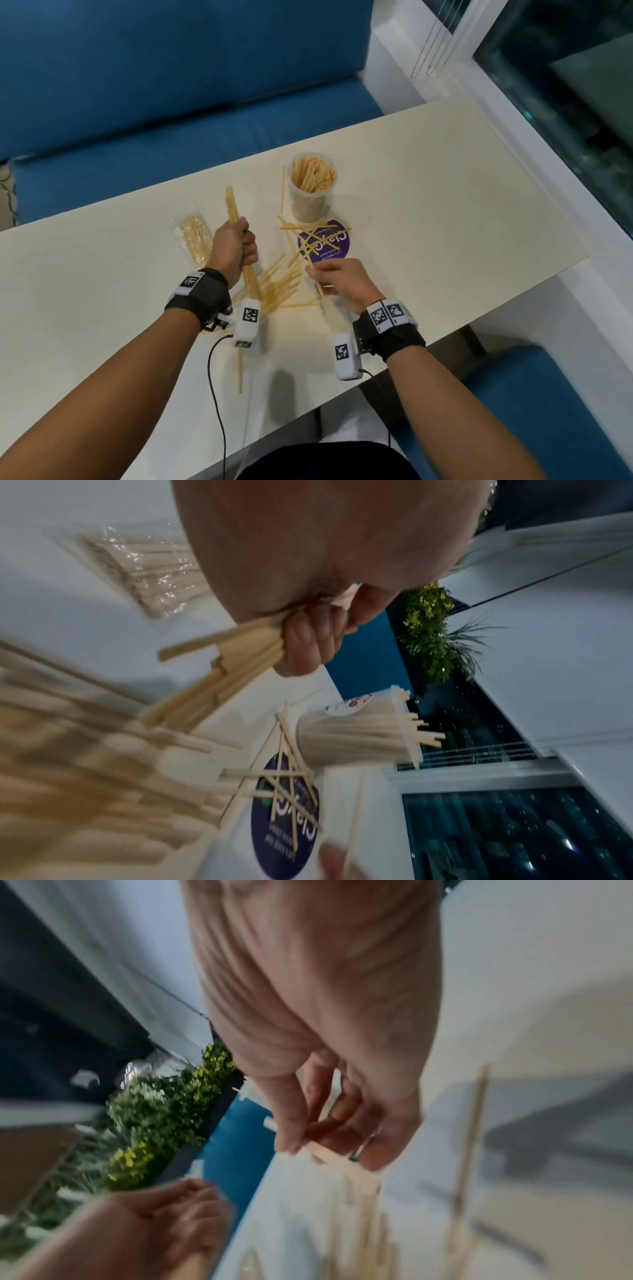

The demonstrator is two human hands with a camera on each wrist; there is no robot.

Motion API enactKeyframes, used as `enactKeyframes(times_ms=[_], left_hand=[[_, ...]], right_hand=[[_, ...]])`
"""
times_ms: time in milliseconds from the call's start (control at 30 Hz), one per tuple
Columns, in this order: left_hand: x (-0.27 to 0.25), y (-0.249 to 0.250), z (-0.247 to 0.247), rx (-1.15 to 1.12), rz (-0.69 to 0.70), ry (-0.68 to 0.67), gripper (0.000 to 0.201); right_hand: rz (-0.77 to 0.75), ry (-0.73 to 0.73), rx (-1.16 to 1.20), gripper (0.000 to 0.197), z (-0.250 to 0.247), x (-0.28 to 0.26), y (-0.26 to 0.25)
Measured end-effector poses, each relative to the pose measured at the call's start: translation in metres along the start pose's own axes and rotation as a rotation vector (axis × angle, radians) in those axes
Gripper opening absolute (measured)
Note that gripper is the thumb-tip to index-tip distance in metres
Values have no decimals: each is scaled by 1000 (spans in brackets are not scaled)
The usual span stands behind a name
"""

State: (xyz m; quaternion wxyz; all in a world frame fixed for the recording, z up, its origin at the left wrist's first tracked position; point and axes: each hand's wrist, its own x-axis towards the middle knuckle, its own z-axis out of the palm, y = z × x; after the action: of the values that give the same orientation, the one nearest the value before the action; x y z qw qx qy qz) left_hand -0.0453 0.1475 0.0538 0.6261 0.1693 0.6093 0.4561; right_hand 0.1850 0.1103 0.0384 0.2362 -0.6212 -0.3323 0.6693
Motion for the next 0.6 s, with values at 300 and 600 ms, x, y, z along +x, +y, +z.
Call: enactKeyframes(times_ms=[300,600], left_hand=[[-31,-23,26,368,-32,-162,27],[-47,-29,25,398,25,-126,23]], right_hand=[[-124,172,25,20,56,11,-33],[-132,140,-172,3,58,4,-36]])
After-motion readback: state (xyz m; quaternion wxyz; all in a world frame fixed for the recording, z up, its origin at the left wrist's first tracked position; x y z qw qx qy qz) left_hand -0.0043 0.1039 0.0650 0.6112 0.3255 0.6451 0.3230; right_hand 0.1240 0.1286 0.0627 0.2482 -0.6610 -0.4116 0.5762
